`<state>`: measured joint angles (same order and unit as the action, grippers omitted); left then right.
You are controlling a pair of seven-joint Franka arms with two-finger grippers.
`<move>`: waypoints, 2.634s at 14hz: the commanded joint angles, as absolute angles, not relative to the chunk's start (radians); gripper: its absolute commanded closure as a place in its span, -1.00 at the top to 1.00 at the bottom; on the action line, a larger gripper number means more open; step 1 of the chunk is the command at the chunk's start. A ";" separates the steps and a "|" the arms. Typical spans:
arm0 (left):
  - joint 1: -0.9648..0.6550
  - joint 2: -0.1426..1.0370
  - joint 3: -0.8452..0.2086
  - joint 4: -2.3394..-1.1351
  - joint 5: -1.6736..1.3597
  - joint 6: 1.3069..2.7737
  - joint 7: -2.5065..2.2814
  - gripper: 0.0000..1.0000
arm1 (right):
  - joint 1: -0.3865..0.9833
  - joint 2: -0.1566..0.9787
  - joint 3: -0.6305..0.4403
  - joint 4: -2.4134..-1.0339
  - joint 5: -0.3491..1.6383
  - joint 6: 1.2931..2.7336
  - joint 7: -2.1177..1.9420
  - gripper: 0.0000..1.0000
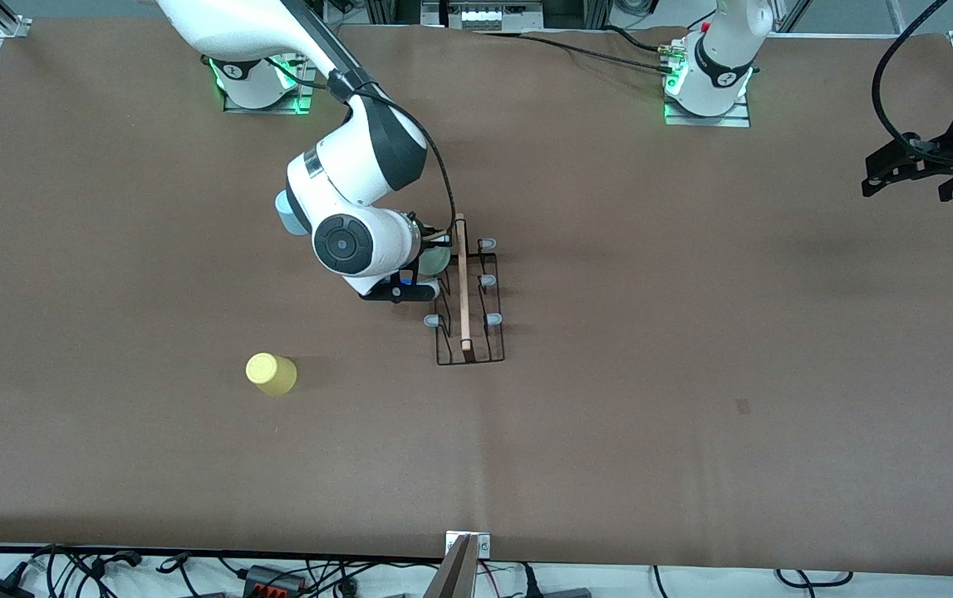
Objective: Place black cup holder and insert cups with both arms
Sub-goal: 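Lower the teal cup onto a rack peg and open the right gripper, then move the right gripper to the yellow cup and grasp it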
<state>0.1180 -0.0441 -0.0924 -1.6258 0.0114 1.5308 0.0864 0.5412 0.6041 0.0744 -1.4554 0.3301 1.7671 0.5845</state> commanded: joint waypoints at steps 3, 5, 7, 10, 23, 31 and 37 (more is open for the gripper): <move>0.130 -0.054 -0.094 -1.623 -0.021 1.516 0.112 1.00 | 0.514 0.563 0.003 -1.384 0.310 1.766 0.704 1.00; 0.130 -0.054 -0.094 -1.623 -0.021 1.514 0.112 1.00 | 0.509 0.569 -0.081 -1.361 0.205 1.779 0.703 1.00; 0.130 -0.054 -0.094 -1.623 -0.021 1.514 0.112 1.00 | 0.483 0.606 -0.123 -1.361 0.115 1.882 0.690 1.00; 0.132 -0.054 -0.092 -1.623 -0.021 1.514 0.112 1.00 | 0.416 0.669 -0.124 -1.361 0.028 2.001 0.681 1.00; 0.132 -0.054 -0.092 -1.623 -0.021 1.513 0.112 1.00 | 0.276 0.801 -0.115 -1.364 0.126 2.132 0.279 1.00; 0.132 -0.054 -0.092 -1.623 -0.021 1.513 0.112 1.00 | 0.276 0.795 -0.114 -1.373 0.127 2.019 0.245 -0.44; 0.132 -0.054 -0.091 -1.623 -0.021 1.513 0.113 1.00 | 0.291 0.772 0.012 -1.148 0.124 1.948 0.267 -0.66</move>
